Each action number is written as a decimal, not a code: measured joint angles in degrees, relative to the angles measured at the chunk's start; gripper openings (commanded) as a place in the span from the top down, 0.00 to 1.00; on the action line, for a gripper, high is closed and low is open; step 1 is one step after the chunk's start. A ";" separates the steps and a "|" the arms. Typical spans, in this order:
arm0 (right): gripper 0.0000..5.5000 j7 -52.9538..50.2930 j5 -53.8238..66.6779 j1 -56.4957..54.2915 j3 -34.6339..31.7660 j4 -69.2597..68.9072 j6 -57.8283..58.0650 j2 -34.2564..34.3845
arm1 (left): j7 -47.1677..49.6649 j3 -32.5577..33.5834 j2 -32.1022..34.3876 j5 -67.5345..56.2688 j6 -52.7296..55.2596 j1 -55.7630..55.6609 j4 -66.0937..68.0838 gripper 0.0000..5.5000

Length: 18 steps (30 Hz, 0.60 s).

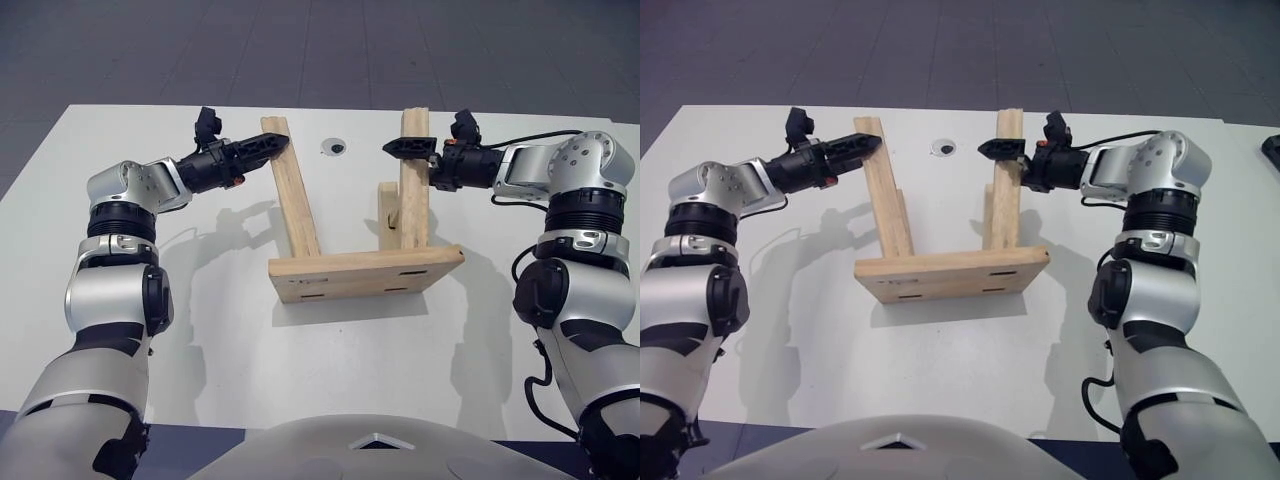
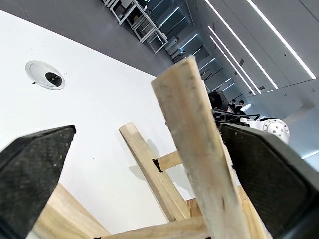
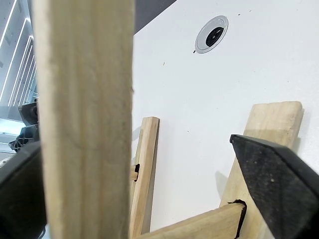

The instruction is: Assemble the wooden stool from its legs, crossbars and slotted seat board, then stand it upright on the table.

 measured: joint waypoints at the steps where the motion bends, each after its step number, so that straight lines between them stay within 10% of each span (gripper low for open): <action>1: 0.02 0.06 0.02 0.02 -0.04 -0.01 -0.03 0.00 | -0.28 0.66 0.07 -0.09 0.06 0.03 -0.06 0.02; 18: 0.02 0.91 1.21 5.68 -6.94 -7.90 0.05 -5.61 | 2.53 17.03 5.10 -8.57 0.59 24.31 -33.18 0.02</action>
